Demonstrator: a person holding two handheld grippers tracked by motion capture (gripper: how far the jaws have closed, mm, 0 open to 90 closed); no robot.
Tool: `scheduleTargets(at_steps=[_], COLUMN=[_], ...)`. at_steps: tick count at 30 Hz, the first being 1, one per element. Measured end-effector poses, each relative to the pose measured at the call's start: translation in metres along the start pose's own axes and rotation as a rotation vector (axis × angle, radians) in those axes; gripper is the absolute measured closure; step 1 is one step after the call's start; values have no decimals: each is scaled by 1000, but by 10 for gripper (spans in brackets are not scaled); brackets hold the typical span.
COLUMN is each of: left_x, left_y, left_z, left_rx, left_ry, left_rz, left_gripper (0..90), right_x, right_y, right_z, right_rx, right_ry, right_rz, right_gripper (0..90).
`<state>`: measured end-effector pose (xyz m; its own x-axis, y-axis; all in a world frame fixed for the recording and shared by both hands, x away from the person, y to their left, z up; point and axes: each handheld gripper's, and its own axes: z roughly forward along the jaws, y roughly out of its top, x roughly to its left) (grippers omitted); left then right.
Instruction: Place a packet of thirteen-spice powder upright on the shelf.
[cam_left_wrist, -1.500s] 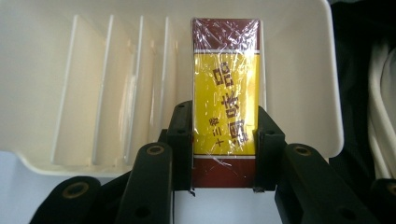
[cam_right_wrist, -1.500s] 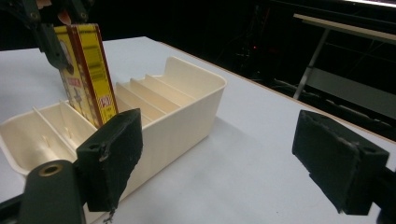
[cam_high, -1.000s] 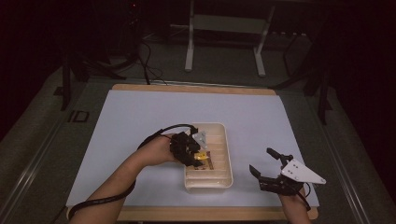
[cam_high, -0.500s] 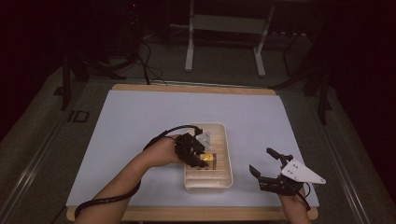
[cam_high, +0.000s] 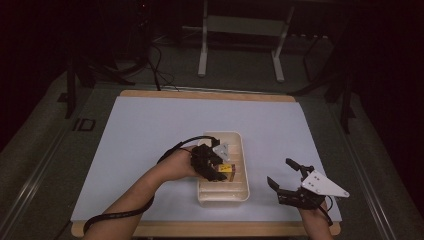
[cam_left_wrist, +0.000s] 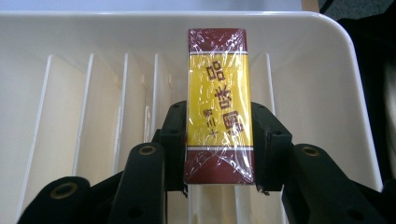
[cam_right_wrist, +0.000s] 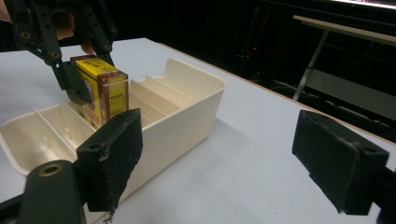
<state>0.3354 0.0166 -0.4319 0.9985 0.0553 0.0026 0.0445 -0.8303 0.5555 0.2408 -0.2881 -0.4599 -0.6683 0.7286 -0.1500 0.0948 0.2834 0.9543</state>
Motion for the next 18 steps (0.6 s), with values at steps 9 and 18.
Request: scheduleTargets(at_steps=[9,18], left_x=[1,-2], left_y=[-4,-11], left_z=[-18,-44], left_rx=[-59,-108], left_ry=[-13,6], left_rz=[-35,-61], left_gripper=[597,599], right_x=[0,0], right_y=[0,0], right_z=[0,0], right_rx=[0,-1], right_ry=[0,-1], right_rz=[0,2], right_gripper=[162,162])
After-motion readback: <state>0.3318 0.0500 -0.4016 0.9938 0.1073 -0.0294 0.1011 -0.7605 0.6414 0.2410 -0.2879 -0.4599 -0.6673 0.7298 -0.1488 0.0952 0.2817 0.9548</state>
